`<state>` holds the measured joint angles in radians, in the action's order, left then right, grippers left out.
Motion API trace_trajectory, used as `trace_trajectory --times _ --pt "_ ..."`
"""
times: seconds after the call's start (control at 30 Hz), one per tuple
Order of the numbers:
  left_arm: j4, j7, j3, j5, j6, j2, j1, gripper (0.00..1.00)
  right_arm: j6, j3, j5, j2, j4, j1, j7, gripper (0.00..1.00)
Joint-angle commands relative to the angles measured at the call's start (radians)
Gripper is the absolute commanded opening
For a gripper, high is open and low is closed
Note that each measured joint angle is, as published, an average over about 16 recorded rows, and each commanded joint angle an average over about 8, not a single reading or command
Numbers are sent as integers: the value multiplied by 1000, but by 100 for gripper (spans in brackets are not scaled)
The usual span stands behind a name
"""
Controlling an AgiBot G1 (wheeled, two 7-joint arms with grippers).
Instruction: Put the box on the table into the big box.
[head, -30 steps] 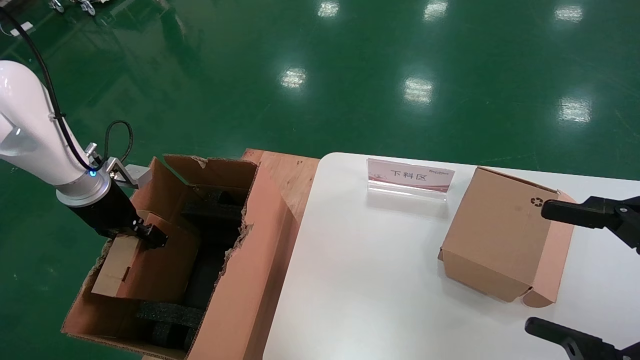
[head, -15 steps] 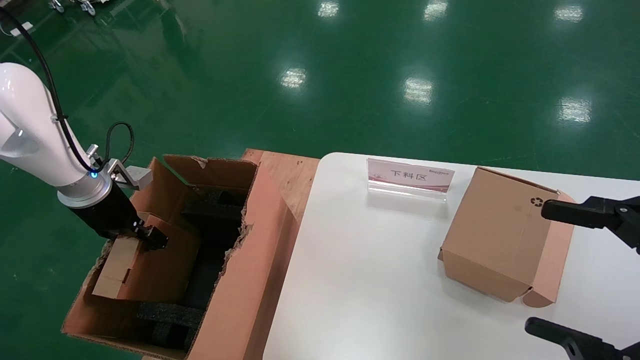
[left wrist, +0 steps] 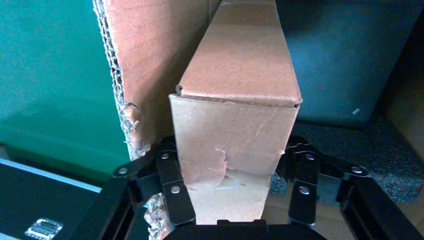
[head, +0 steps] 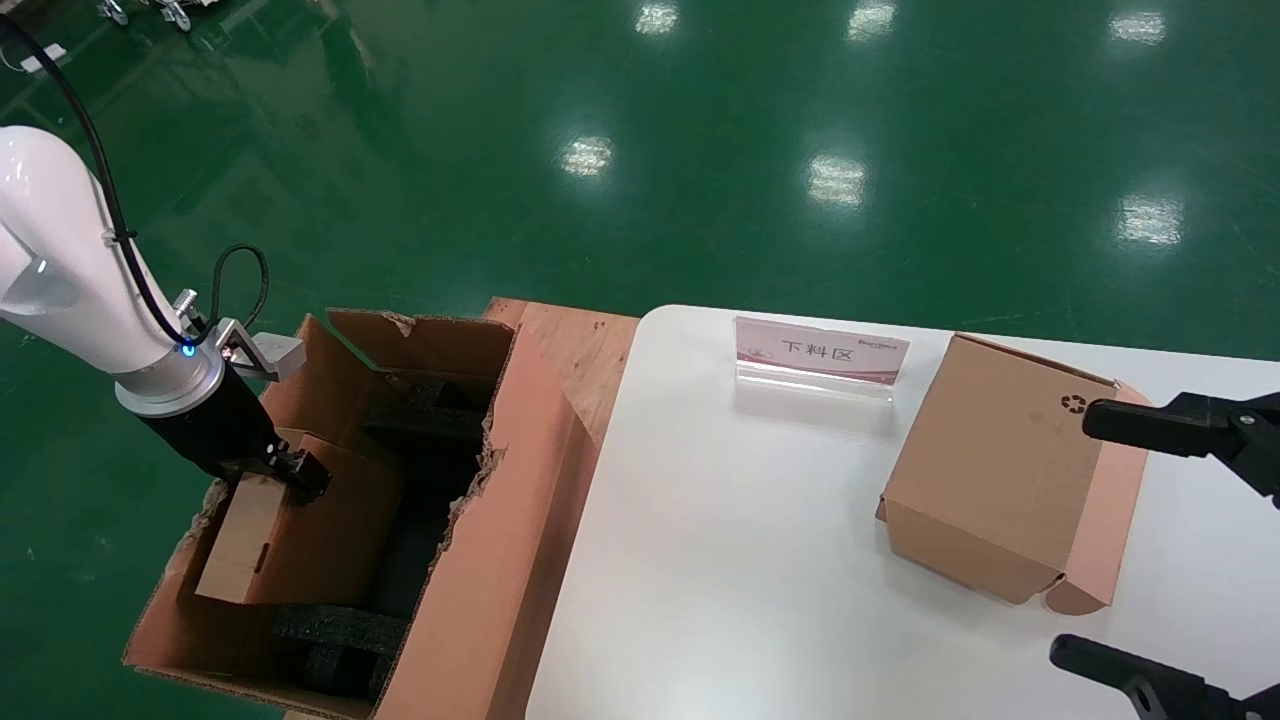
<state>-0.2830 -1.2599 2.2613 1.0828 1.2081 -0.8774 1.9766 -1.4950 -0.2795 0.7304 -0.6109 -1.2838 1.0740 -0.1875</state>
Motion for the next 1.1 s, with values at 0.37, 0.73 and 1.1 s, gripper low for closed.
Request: trace_trajectory --times 0.37,0.73,1.1 --pt "0 0 0 1 1 0 0 100 0 0 0 0 0 0 0 100" --pt "0 0 -1 0 1 -1 2 100 0 0 0 0 0 0 0 100" --pt "-6 52 -48 -33 -3 9 32 100 0 0 0 0 0 0 0 100"
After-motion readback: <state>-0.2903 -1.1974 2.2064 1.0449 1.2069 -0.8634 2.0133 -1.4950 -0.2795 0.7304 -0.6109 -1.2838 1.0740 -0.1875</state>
